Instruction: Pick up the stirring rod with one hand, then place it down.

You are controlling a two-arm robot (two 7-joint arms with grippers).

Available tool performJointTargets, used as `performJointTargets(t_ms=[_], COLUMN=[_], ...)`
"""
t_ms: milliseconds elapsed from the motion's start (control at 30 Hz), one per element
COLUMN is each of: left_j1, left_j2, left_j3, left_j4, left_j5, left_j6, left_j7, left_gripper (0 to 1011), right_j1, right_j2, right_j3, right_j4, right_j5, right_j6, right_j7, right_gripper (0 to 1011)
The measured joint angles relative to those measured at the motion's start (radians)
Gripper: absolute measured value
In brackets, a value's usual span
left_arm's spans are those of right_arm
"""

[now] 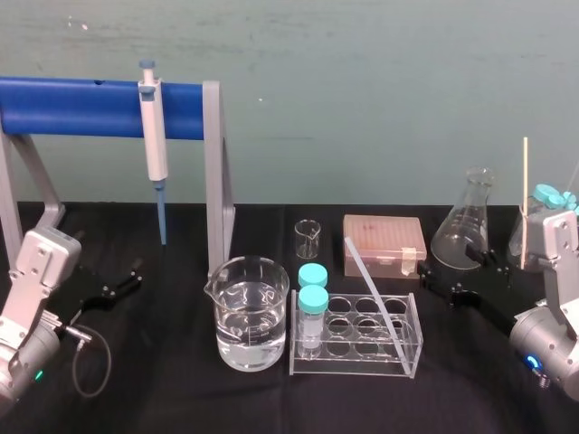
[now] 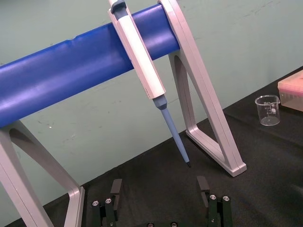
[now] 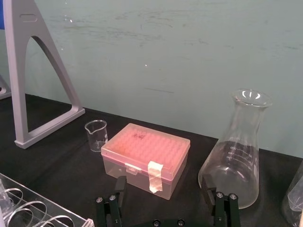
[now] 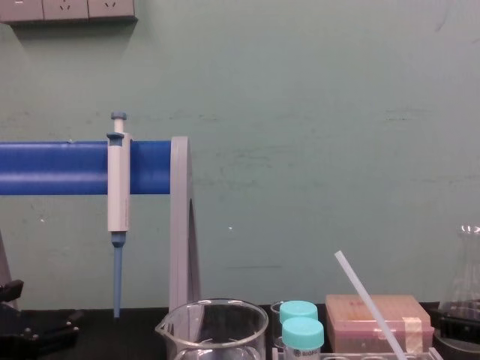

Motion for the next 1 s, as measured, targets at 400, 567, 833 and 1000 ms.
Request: performJointTargets(t_ms=[400,567,833,1000], left_j1=[0.0,0.0,0.0,0.0], left_j2=[0.0,0.0,0.0,0.0], left_j3=[0.0,0.0,0.0,0.0], left_j4=[0.0,0.0,0.0,0.0], left_j5=[0.0,0.0,0.0,0.0], left_j6=[0.0,0.0,0.0,0.0], left_j7=[0.0,0.0,0.0,0.0], left_gripper=[1000,1000,1000,1000], right_j1=[0.001,0.001,0.001,0.001], right_j2=[0.001,0.001,0.001,0.001], right_j3=[0.0,0.0,0.0,0.0], right_j4=[-0.001,-0.001,-0.001,-0.001], right_j5=[0.001,0.001,0.002,0.002], right_j6=[-0.003,-0.004,-0.005,-0.005], right_j7=[0.002,0.002,0.003,0.003], right_gripper=[1003,1003,1003,1003])
